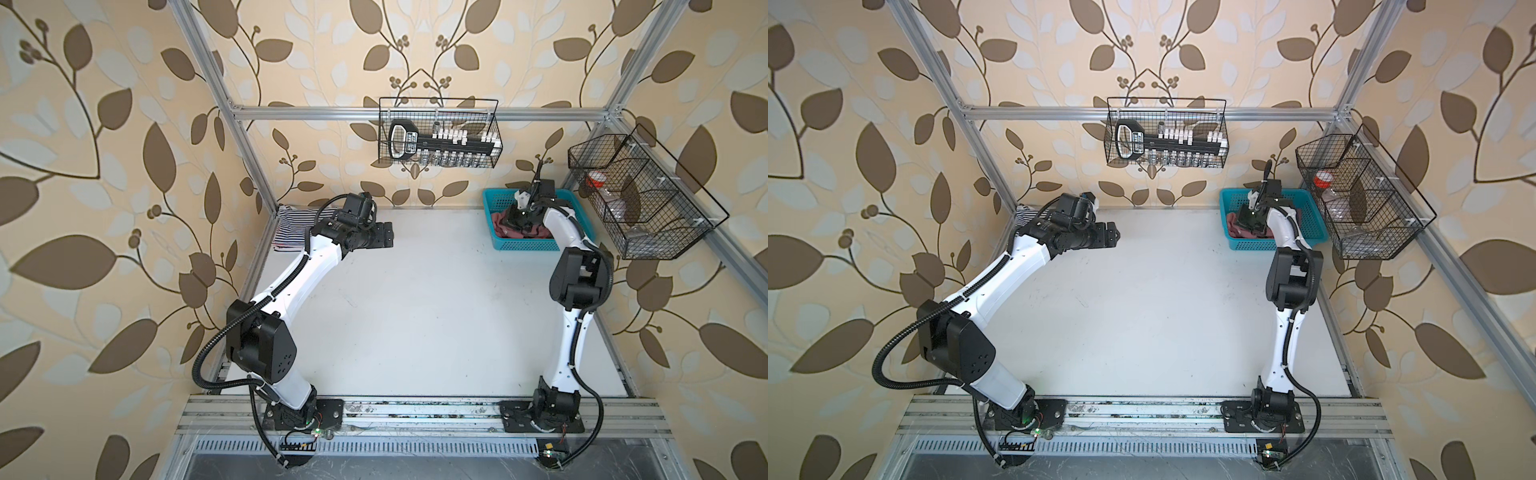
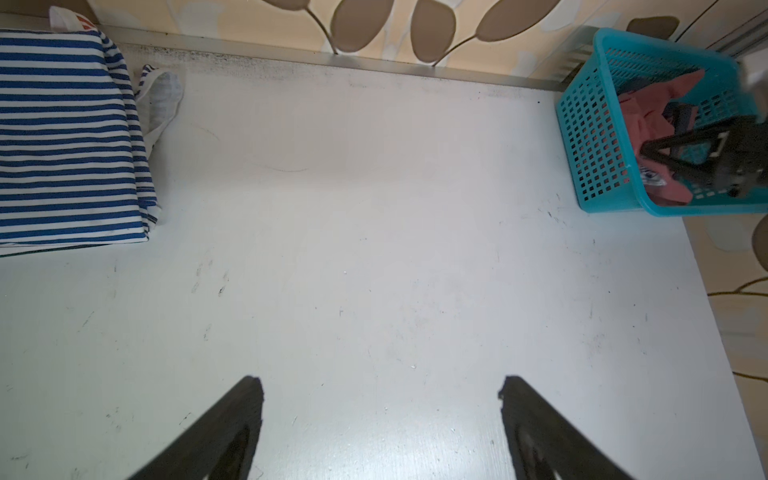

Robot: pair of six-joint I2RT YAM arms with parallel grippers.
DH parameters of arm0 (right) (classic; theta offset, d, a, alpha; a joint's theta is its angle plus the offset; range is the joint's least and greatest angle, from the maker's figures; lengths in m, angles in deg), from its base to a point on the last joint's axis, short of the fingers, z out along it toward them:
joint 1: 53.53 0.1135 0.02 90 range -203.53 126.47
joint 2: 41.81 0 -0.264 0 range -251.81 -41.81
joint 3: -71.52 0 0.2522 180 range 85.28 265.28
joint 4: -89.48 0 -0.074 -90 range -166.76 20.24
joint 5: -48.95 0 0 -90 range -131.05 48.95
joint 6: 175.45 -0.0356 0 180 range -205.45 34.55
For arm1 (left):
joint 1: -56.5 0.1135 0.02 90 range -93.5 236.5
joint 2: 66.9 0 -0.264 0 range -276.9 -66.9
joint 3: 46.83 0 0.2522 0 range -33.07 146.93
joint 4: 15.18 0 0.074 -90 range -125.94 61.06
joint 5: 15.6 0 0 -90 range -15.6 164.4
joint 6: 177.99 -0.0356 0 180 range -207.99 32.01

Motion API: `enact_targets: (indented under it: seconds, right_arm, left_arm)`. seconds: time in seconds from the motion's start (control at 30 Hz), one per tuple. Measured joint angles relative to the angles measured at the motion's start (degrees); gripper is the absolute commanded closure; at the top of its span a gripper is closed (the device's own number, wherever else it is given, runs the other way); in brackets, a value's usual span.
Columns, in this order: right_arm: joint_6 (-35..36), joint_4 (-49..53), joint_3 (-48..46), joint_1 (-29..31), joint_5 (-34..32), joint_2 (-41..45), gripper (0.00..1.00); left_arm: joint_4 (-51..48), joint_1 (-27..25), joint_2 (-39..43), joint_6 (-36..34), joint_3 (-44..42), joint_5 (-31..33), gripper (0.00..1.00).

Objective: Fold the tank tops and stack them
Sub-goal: 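Grasp the pink tank top in the basket with the right gripper while the left withdraws, then lift the pink tank top from the basket with the right gripper and drop it mid-table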

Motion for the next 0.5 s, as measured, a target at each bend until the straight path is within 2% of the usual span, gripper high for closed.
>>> enact_targets:
  seconds: [0.5]
  right_arm:
    - [0.7, -5.07, -8.81, 1.25, 2.21, 30.8, 1.0]
  left_arm:
    - [1.09, 0.0, 5.68, -0.13, -3.39, 1.01, 0.08]
